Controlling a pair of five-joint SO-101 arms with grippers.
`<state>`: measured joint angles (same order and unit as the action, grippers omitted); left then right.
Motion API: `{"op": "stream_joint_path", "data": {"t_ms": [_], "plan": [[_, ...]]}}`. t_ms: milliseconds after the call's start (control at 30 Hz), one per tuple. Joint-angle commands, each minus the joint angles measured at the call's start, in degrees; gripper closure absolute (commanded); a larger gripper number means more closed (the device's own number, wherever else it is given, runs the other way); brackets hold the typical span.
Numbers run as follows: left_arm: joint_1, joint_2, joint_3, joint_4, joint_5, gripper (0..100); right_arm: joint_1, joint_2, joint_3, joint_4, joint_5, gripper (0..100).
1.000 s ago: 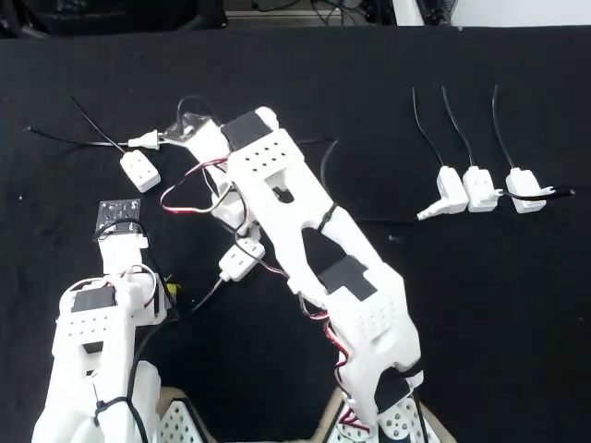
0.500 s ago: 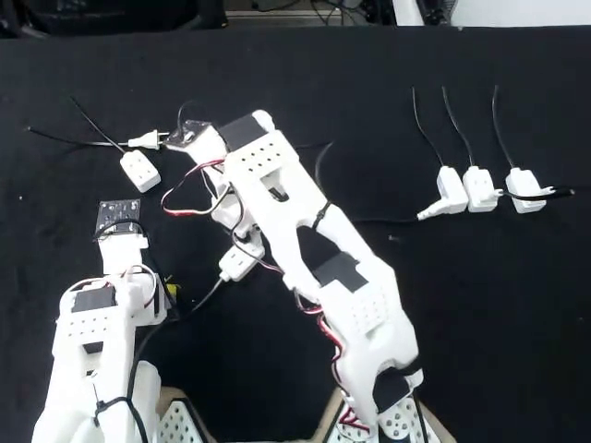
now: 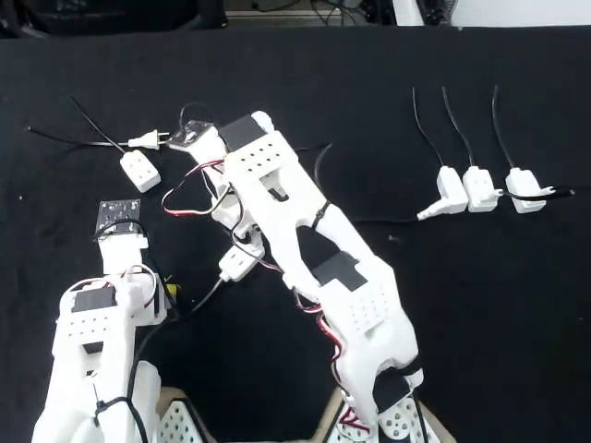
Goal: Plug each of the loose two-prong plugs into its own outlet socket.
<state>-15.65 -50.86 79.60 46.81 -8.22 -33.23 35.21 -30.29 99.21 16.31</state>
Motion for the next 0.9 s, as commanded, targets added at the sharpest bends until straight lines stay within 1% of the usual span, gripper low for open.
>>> {"op": "stream_joint_path", "data": {"t_ms": [0,233,433,600,867], "plan": [[0.6,-1.1,-0.3,-0.6,0.4,77,2.2,-0.3,-2.2,1.9,-3.3,98.8],[0.6,-1.4,-0.2,-0.6,0.4,77,2.1,-0.7,-1.4,2.0,-4.0,98.8],[0.5,-1.4,-0.2,-0.5,0.4,77,0.5,0.4,-0.8,2.0,-1.3,98.8],[0.4,-1.4,-0.2,-0.5,0.4,77,0.4,3.4,-1.4,2.0,-1.3,98.8],[0.3,-1.4,-0.2,-0.5,0.4,77,0.3,3.9,-3.2,1.7,-1.5,98.8]]}}
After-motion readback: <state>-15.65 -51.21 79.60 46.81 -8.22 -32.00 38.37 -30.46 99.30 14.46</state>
